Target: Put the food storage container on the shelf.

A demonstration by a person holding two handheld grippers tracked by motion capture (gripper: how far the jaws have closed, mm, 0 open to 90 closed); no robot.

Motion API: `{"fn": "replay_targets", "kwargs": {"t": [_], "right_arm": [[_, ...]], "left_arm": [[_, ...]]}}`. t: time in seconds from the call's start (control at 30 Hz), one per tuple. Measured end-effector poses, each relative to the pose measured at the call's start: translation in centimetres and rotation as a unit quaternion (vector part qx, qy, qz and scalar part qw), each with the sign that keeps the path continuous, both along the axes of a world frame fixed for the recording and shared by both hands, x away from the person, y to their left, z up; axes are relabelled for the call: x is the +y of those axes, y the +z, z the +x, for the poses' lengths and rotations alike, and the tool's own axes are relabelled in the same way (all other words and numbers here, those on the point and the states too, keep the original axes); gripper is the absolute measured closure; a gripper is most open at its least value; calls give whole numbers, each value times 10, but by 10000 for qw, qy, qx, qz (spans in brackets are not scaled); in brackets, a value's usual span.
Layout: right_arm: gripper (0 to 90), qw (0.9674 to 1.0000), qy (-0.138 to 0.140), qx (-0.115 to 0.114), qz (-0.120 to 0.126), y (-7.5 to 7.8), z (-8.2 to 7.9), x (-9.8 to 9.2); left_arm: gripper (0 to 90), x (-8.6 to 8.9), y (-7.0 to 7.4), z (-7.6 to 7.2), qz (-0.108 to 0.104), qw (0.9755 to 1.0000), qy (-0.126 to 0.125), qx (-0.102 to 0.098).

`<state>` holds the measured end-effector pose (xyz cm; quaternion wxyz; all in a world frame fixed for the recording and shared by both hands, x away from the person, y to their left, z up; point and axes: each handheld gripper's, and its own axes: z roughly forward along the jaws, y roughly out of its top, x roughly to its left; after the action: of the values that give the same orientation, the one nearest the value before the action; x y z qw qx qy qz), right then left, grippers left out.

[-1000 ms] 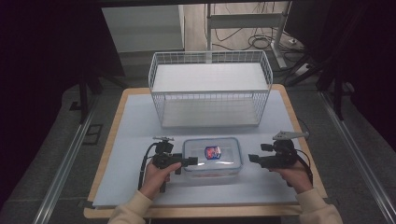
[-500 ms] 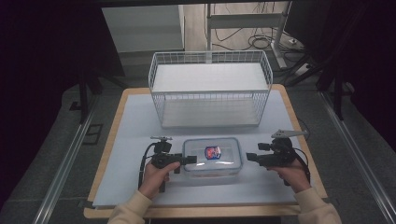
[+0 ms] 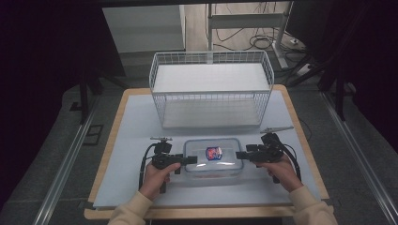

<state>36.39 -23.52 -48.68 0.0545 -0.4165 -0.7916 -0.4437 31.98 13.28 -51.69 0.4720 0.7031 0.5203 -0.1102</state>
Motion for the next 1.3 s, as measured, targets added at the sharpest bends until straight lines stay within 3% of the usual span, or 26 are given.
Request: {"fn": "replay_targets", "kwargs": {"t": [0.33,0.47,0.7,1.3], "right_arm": [[225,9990,99,410,169,-12,5,7],[236,9971,169,663,325,-16,7,9],[327,9951,150,866,455,-14,8,2],[479,9955,21,609,724,-6,-10,-8]], "left_arm": [[265,0,0,0,-29,10000,2,-10],[269,1,0,0,-39,10000,16,-1],[286,0,2,-5,-13,9999,89,-114],[390,0,9,-31,36,9974,303,-652]]}}
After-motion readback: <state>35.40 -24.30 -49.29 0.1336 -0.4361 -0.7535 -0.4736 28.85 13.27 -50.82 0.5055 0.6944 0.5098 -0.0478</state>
